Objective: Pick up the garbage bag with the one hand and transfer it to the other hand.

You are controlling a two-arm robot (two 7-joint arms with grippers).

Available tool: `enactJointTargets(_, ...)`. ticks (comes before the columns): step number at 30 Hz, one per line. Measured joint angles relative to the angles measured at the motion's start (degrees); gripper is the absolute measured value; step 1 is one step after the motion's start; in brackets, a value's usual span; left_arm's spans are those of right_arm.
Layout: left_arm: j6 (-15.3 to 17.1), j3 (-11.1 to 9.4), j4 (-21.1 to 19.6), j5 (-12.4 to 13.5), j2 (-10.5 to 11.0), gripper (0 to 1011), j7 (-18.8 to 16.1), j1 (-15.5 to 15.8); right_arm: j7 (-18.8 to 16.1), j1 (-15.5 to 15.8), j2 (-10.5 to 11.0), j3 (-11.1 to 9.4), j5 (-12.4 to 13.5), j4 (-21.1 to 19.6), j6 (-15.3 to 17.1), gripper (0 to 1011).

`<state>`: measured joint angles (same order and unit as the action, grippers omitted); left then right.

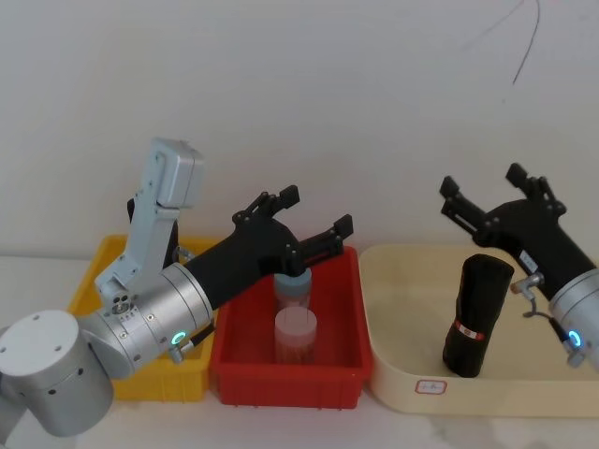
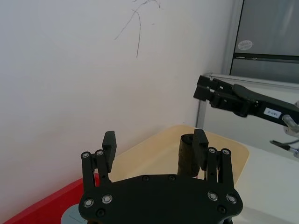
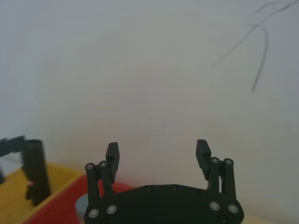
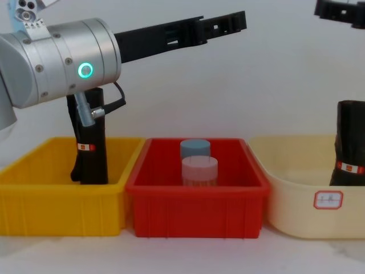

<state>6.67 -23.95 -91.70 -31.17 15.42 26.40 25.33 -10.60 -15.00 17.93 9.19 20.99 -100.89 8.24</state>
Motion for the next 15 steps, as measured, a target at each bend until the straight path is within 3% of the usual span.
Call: enactJointTargets(15, 0.0, 0.0, 0.0, 0.0, 0.0, 1000, 0.0, 0.0, -2.2, 1.9, -0.2, 3.6, 2.8, -0.7, 5.5, 1001)
